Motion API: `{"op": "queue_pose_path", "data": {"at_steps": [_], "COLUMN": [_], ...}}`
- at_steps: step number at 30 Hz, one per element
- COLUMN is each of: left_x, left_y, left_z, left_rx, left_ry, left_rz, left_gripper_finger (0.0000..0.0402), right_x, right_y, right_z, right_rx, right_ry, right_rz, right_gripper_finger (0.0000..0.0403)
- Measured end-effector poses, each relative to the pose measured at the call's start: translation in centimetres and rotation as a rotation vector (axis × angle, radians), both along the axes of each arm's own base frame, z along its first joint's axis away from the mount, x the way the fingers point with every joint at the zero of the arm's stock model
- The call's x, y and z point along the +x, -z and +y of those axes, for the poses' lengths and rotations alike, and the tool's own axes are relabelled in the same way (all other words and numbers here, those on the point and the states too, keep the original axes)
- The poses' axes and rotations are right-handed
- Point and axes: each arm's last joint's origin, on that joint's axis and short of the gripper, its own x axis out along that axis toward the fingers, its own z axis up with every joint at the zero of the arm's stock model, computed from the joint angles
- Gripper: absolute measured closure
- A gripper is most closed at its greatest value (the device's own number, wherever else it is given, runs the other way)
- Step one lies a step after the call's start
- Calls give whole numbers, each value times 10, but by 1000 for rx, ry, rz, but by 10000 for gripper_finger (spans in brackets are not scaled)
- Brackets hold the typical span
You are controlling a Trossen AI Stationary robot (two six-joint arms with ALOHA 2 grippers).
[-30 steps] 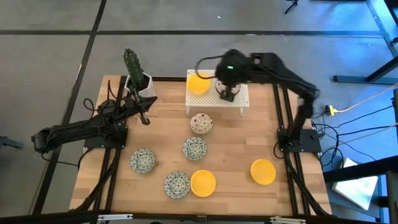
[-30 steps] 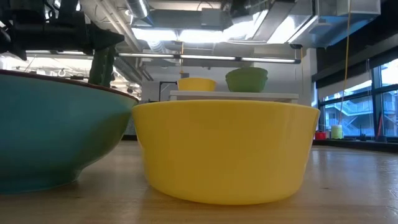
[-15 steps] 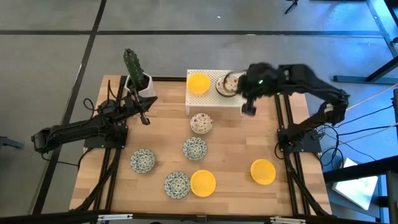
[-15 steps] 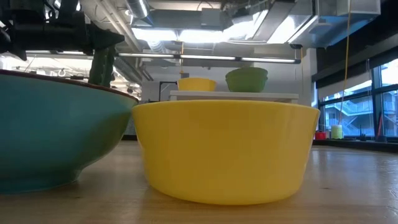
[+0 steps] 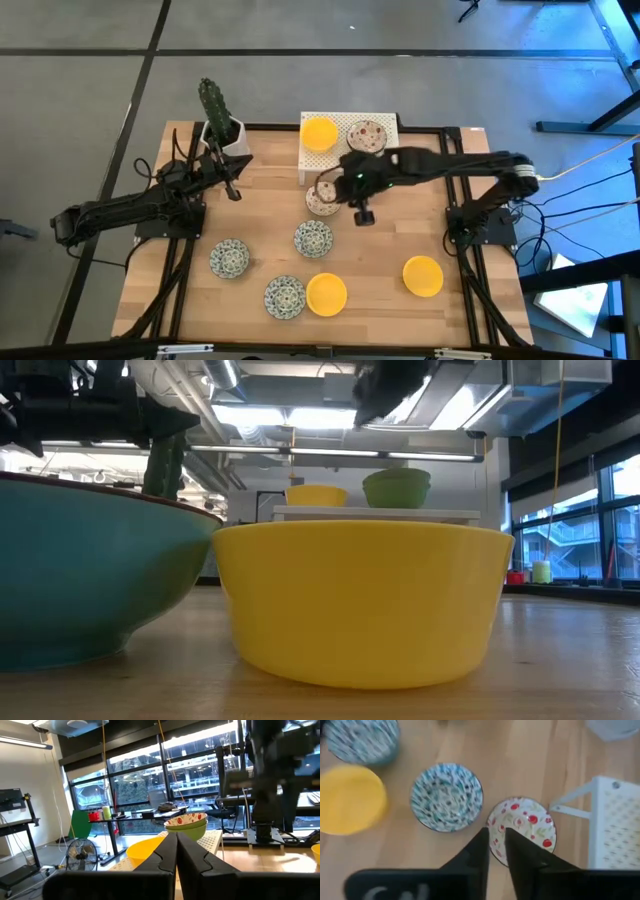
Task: Pick & Place Mini bowls
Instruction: Stack the green bowl on top of the green bowl on the shelf
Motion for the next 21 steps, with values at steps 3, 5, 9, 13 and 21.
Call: {"op": "queue_pose_path", "data": {"at_steps": [3,5,9,13,21], "left_x": [0,0,0,0,0], "left_y": [0,0,0,0,0], "left_z": [0,0,0,0,0], "left_rx": [0,0,0,0,0], "left_ry": [0,0,0,0,0], "left_rz": [0,0,0,1,1], "left_gripper_finger": [398,395,395,399,394], "right_x": [15,25,38,45,56], "right_y": [22,38,67,87,114], "right_z": [4,9,16,17,14], "right_rx": [-32,-50,-72,-88,-206], "right_ry": [-35,-71,-135,-166,-163], "right_rz": [71,120,219,295,374], "right_gripper_finger": [294,262,206,177,179]}}
